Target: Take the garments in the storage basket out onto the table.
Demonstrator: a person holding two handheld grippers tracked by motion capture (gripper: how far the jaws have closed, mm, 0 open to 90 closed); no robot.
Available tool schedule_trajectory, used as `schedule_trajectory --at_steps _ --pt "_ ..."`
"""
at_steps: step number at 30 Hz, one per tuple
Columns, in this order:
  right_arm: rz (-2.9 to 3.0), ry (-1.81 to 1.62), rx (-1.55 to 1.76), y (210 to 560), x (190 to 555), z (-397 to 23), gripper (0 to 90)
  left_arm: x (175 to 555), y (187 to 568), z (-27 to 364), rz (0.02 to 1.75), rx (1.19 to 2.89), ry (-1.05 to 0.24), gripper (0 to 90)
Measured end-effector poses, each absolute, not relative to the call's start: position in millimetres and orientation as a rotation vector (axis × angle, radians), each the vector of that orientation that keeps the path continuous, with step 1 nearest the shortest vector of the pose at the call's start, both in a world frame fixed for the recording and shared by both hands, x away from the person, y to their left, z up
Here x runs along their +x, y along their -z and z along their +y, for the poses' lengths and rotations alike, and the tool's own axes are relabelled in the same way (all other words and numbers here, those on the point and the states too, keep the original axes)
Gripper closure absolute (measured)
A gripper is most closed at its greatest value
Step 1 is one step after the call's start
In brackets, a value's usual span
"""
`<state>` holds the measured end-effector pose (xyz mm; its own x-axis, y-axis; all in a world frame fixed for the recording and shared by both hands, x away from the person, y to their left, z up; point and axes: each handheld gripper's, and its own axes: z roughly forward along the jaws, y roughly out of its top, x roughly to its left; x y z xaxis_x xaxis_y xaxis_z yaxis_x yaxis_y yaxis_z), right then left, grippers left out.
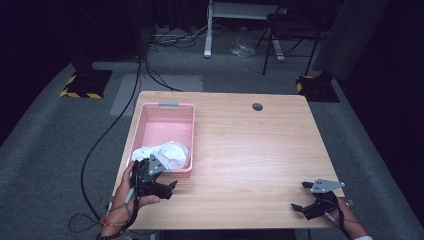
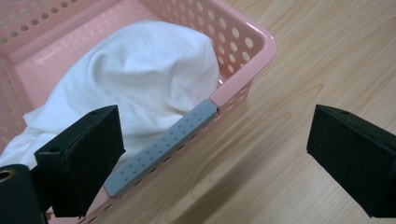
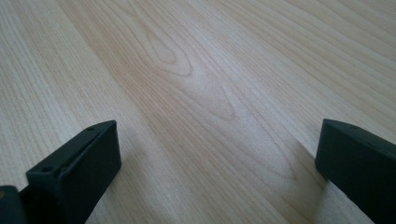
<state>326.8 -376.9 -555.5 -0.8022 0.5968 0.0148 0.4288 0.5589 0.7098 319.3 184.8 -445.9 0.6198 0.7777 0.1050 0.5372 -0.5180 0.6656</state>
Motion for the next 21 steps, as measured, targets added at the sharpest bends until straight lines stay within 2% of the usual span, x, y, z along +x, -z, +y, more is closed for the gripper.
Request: schedule_trajectory --at_steps 21 --pt "2.567 -1.076 0.858 555 327 -377 0.2 332 440 188 1.057 2.257 -0.558 3.3"
